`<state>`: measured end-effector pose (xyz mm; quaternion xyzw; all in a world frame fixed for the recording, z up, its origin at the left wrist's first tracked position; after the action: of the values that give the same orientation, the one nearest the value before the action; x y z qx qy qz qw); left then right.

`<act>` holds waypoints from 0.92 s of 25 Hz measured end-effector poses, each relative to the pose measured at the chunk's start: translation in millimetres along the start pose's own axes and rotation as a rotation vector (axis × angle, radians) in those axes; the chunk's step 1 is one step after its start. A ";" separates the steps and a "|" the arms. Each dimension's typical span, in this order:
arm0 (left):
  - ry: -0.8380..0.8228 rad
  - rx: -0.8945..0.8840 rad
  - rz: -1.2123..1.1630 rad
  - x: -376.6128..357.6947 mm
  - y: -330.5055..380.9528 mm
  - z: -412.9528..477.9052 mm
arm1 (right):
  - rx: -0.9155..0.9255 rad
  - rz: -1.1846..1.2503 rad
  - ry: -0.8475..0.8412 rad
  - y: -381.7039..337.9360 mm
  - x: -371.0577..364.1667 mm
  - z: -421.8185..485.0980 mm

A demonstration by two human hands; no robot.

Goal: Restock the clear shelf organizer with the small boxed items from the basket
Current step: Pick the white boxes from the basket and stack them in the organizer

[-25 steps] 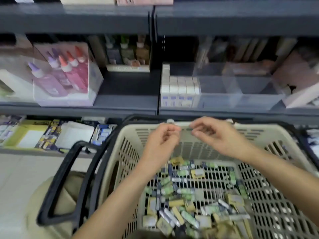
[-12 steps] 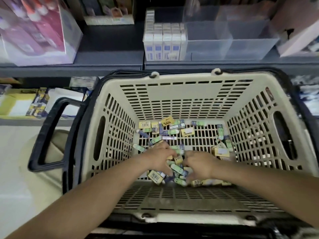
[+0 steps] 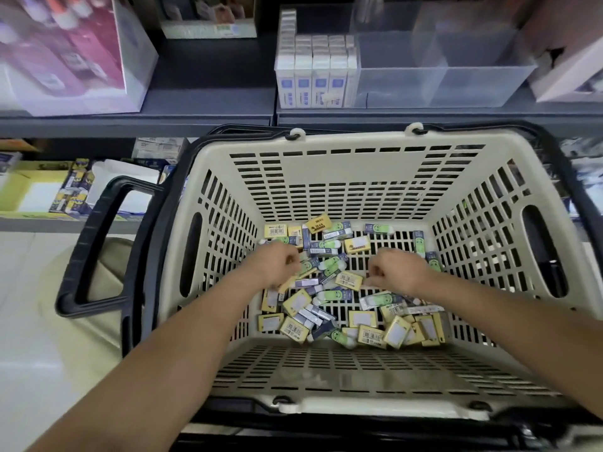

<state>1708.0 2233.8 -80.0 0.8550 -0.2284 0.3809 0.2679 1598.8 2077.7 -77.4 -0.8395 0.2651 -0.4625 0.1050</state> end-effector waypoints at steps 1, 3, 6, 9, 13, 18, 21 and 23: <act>-0.043 -0.006 -0.026 -3.4 1.3 -0.5 | -0.013 0.014 -0.085 2.1 -5.1 1.4; -0.157 -0.098 0.135 -24.0 15.6 -3.2 | -0.040 -0.012 -0.288 3.5 -28.7 -1.7; -0.142 -0.245 0.503 -40.2 32.2 -9.7 | 0.010 -0.162 -0.353 3.0 -45.9 -5.5; -0.097 -0.202 0.491 -32.0 24.4 -8.4 | 0.046 -0.077 -0.207 3.5 -27.7 -0.9; -0.025 -0.124 0.340 -13.9 25.2 -5.7 | -0.055 0.083 0.053 23.6 16.7 5.1; 0.198 0.051 0.028 28.7 1.6 -0.1 | 0.198 -0.256 -0.002 -15.3 -4.6 -2.0; 0.147 0.129 -0.104 23.9 -8.8 0.1 | 0.203 -0.374 -0.173 -21.4 -38.8 -9.3; 0.106 0.128 -0.244 20.3 -2.4 -1.9 | 0.165 -0.327 -0.141 -20.3 -32.5 -7.8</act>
<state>1720.7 2233.0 -63.9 0.8704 -0.0835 0.4041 0.2687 1585.4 2112.8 -88.0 -0.8903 0.0784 -0.4337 0.1150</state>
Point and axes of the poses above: each hand's wrist, its own z-axis towards the middle knuckle, its own x-axis out of the back of the hand, y = z × x, the point moved 10 cm from there along z, towards the middle knuckle, and after that the axes turned 15 degrees about z, right-handed, at the moved point
